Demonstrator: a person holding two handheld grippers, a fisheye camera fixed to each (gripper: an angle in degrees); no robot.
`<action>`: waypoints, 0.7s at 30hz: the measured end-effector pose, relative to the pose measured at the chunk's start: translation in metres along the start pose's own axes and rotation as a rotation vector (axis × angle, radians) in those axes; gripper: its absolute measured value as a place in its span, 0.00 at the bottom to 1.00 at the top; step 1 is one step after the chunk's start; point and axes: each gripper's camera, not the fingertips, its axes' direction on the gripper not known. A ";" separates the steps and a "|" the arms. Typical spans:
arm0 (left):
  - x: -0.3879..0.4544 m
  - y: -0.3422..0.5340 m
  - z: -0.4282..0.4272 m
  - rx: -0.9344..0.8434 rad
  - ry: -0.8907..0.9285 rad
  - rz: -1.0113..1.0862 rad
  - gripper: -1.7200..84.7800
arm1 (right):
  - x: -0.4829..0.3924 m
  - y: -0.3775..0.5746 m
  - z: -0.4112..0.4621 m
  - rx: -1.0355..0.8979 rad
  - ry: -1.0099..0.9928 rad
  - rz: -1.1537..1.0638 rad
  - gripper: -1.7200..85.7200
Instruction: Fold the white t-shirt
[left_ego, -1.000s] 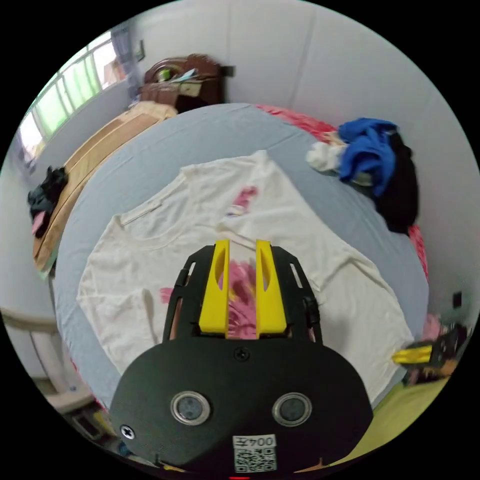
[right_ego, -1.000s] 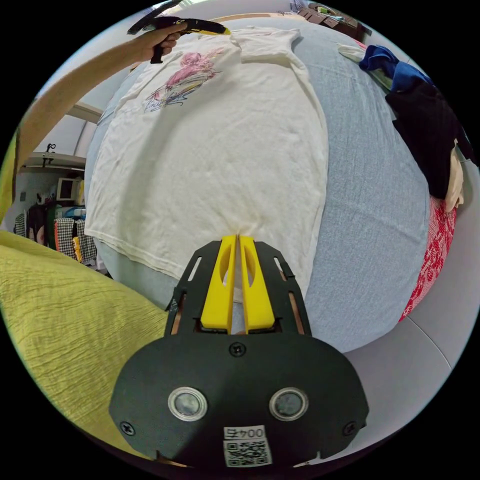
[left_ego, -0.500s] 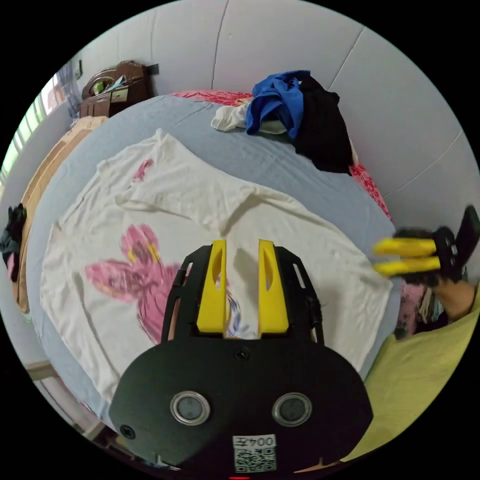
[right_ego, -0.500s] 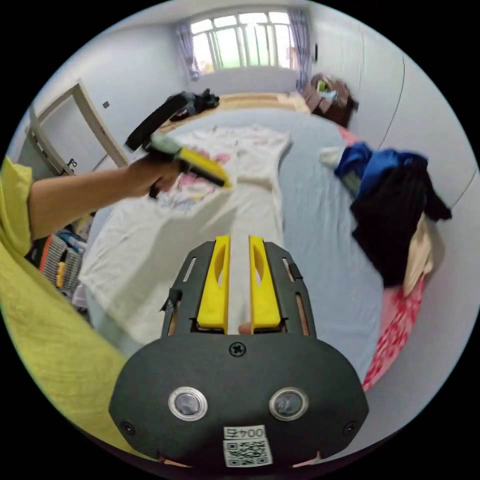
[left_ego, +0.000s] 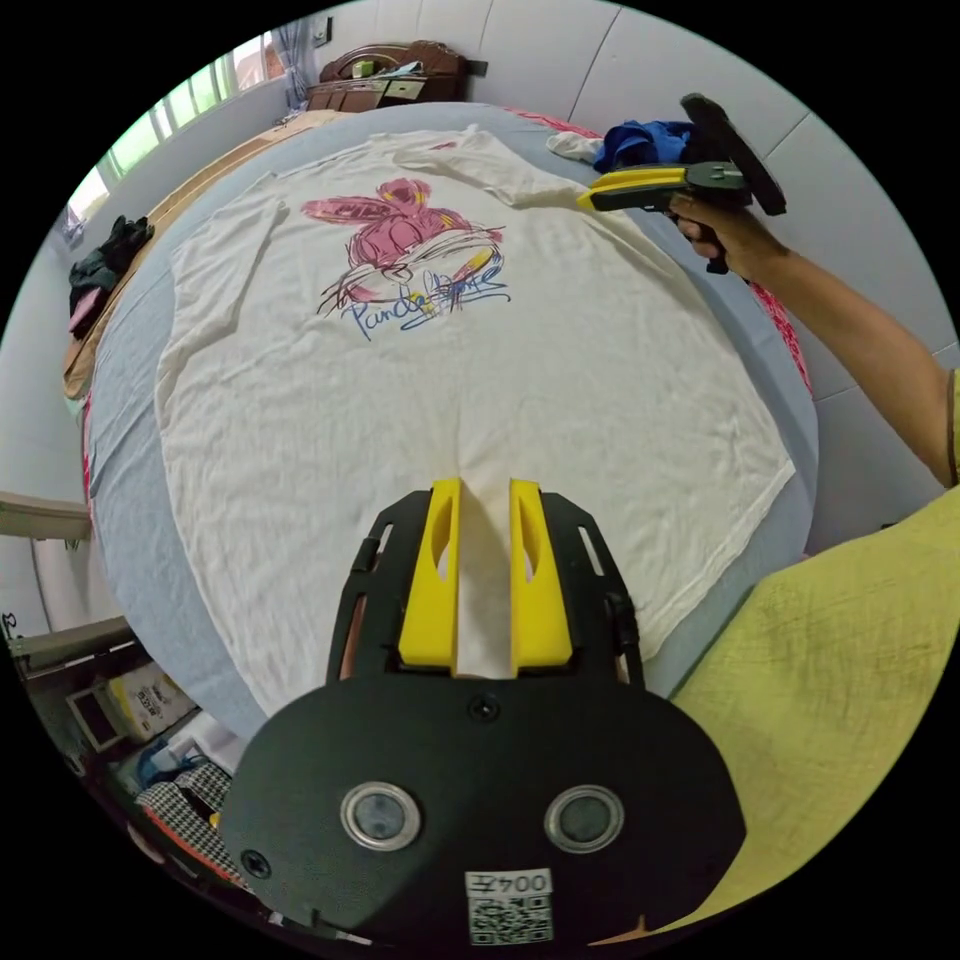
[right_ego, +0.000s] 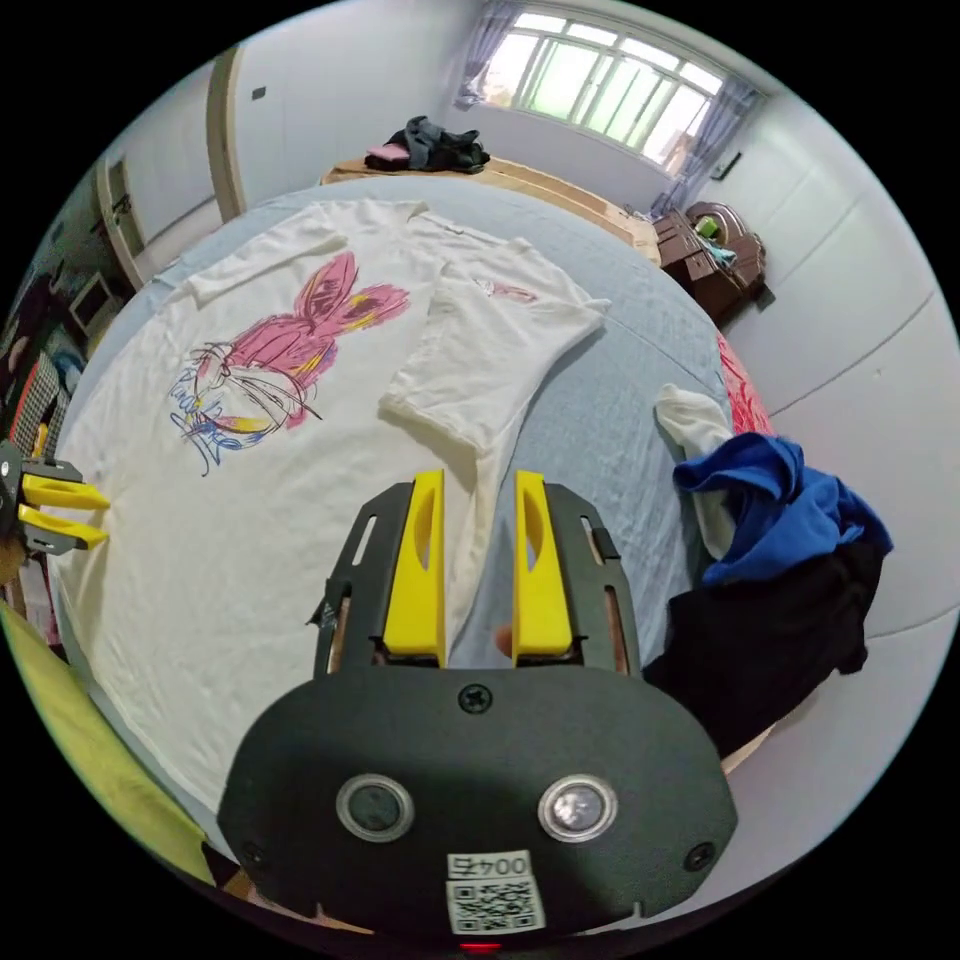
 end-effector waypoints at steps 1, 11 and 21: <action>0.001 0.000 0.000 0.000 0.000 -0.002 0.11 | -0.002 -0.004 0.003 -0.002 0.011 -0.025 0.15; 0.007 0.017 -0.008 0.034 0.045 -0.060 0.11 | 0.069 0.008 0.033 -0.022 -0.123 0.233 0.09; 0.024 0.035 -0.020 0.055 0.028 -0.035 0.11 | 0.090 0.001 0.008 0.141 -0.220 0.329 0.09</action>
